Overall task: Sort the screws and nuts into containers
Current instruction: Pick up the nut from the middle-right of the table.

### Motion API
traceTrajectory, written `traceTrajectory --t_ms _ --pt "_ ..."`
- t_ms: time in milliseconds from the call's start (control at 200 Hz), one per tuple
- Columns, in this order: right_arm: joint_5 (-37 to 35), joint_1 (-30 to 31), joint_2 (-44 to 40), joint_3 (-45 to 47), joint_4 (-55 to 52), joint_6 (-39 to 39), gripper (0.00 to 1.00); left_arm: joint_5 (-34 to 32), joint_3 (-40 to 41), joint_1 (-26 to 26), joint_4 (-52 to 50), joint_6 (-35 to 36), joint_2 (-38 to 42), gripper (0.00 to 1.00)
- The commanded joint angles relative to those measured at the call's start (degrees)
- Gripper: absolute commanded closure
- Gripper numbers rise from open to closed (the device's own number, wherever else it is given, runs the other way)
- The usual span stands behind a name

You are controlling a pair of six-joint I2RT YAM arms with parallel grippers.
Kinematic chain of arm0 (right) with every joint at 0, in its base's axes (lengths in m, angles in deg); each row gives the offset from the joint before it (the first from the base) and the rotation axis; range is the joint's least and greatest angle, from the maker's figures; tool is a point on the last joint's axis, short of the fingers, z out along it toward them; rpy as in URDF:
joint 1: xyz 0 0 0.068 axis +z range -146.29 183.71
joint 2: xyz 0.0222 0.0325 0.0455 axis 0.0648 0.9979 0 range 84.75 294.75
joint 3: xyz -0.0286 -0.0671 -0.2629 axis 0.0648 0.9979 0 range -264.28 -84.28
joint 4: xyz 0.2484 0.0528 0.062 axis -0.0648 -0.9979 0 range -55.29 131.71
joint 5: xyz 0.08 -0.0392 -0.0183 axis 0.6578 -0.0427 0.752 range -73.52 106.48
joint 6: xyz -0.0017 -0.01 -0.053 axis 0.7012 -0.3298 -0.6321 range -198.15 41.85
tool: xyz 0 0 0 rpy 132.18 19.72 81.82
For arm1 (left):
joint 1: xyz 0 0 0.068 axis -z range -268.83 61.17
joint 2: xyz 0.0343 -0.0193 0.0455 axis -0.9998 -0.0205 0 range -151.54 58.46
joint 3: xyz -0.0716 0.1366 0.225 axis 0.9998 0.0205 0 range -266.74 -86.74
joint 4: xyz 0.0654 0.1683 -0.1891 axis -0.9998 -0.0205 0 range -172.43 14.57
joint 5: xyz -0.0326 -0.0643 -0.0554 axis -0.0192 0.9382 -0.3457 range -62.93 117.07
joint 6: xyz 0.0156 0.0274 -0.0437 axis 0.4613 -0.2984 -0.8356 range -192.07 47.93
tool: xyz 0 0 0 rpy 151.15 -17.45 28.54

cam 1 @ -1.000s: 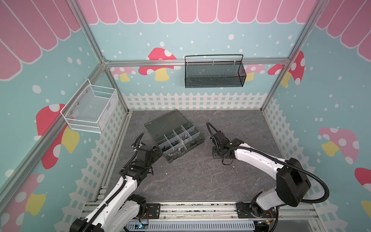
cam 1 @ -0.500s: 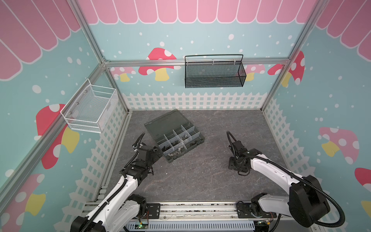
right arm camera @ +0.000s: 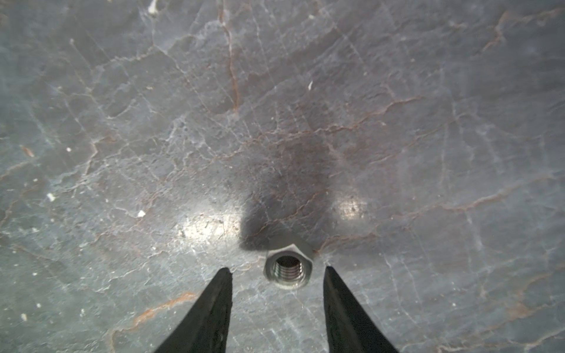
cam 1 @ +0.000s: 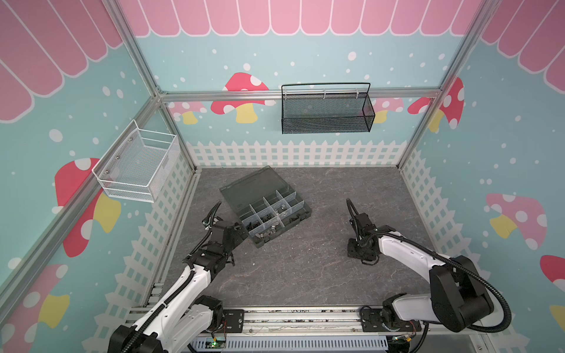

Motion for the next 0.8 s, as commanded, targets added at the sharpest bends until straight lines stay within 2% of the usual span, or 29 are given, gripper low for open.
traceTrajectory --t_ms 0,160,375,796 --pt "0.0 -0.5 1.3 -0.3 1.0 -0.4 0.53 -0.2 0.7 -0.4 0.6 -1.1 0.0 0.00" --pt "0.9 -0.8 2.9 -0.1 2.5 -1.0 0.57 -0.2 0.7 -0.4 0.6 -1.1 -0.3 0.00" --pt "1.6 -0.8 4.7 -0.1 3.2 -1.6 0.67 -0.2 0.8 -0.4 0.6 -1.2 -0.3 0.00" --pt "0.6 -0.5 5.5 -0.6 -1.3 -2.1 0.70 -0.5 0.9 -0.5 1.0 -1.1 -0.5 0.00"
